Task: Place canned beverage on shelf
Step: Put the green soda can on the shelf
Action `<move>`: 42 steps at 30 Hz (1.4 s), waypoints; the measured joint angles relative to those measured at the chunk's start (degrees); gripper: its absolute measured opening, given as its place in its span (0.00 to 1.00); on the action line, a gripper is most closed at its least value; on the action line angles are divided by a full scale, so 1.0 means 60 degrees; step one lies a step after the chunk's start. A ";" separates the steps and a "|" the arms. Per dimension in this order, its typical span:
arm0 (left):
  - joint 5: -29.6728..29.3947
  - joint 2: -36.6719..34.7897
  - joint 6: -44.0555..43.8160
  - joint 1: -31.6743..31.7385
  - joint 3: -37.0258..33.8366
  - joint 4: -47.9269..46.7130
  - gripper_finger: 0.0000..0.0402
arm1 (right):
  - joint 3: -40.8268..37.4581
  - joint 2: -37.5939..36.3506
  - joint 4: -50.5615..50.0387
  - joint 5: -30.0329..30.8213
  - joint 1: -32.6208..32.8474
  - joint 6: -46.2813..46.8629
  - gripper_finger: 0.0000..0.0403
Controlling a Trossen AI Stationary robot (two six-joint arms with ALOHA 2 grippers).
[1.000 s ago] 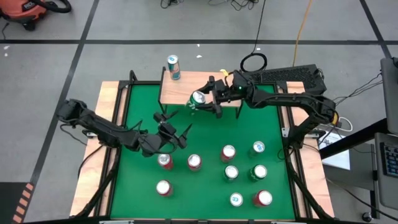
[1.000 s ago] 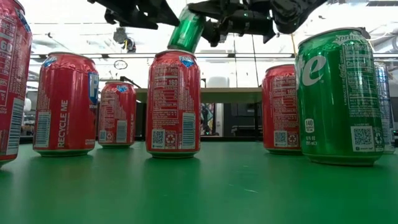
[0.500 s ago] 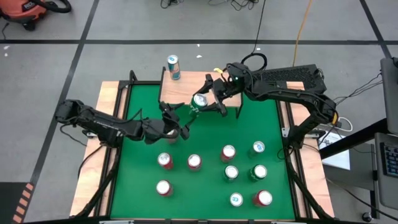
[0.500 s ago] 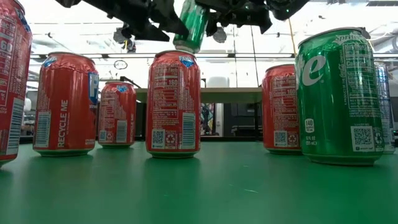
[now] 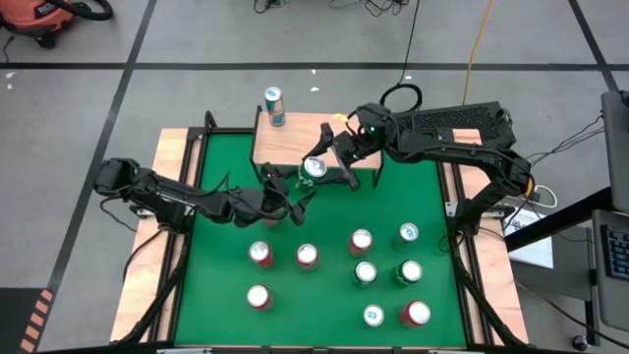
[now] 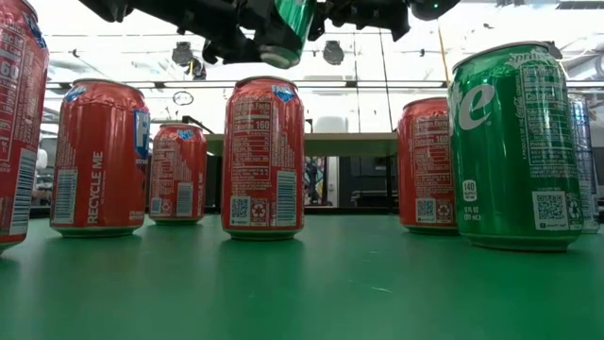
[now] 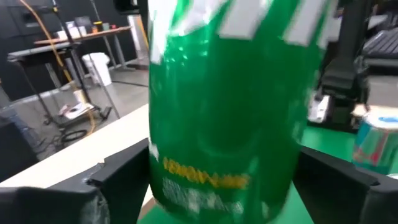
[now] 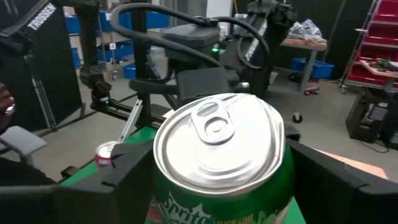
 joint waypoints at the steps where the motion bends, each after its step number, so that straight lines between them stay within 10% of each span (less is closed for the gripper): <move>1: 0.0066 0.0037 0.0002 0.0032 0.0003 0.0032 0.85 | 0.0000 0.0001 -0.0008 -0.0006 0.0010 -0.0001 0.73; 14: -0.0214 0.0058 -0.0033 0.0019 -0.0008 0.0019 0.71 | 0.0007 0.0000 -0.0267 0.0206 0.0014 -0.0247 0.84; 31: -0.3827 0.0059 -0.0277 -0.0175 -0.0008 -0.0164 0.72 | 0.0007 -0.0007 -0.0634 0.5038 0.0757 0.1639 0.85; 42: -0.3646 0.0625 -0.0444 -0.0153 -0.0004 0.0998 0.72 | 0.0007 0.0051 0.0560 0.5336 0.0972 0.2135 0.86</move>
